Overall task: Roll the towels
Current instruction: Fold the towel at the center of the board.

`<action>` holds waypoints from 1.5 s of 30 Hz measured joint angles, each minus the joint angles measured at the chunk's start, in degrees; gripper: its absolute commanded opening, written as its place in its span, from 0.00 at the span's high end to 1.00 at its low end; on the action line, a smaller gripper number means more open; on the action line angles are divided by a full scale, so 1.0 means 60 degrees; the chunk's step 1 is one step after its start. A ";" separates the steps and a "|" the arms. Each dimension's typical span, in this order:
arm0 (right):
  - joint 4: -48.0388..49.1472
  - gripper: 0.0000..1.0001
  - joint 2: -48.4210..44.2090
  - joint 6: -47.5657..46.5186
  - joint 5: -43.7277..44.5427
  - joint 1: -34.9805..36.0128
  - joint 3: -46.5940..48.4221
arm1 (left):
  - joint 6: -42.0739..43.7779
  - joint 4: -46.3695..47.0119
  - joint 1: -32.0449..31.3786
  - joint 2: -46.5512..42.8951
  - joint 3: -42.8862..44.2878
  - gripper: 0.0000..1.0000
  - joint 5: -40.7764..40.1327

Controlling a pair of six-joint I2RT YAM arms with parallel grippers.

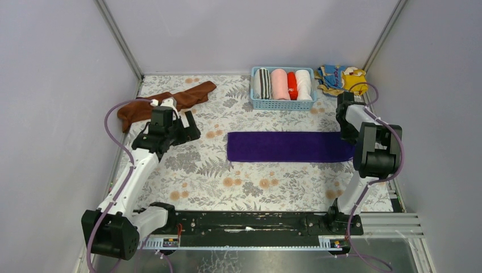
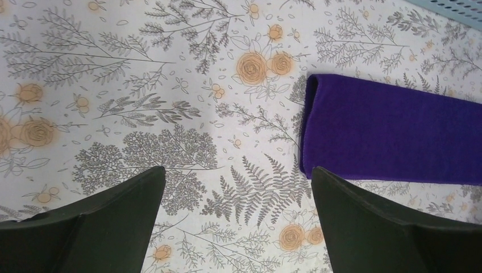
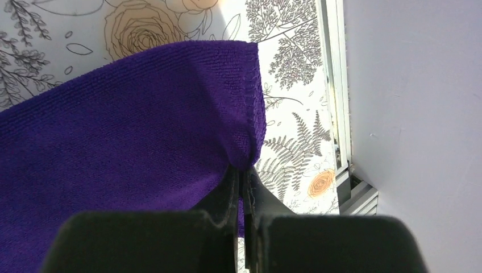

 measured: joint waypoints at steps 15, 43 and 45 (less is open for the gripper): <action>-0.0240 1.00 -0.2058 0.0754 -0.4506 0.2466 -0.0062 | -0.0342 0.0153 0.0000 0.1541 -0.0178 0.04 0.2146; 0.0444 0.97 0.0040 0.4758 -0.6819 0.6983 0.2561 | -0.1960 0.1912 -0.0240 0.2269 -0.1381 0.23 0.3847; 0.0463 0.97 0.0087 0.4929 -0.6754 0.7027 0.2619 | -0.2135 0.2138 -0.0372 0.2397 -0.1475 0.26 0.3901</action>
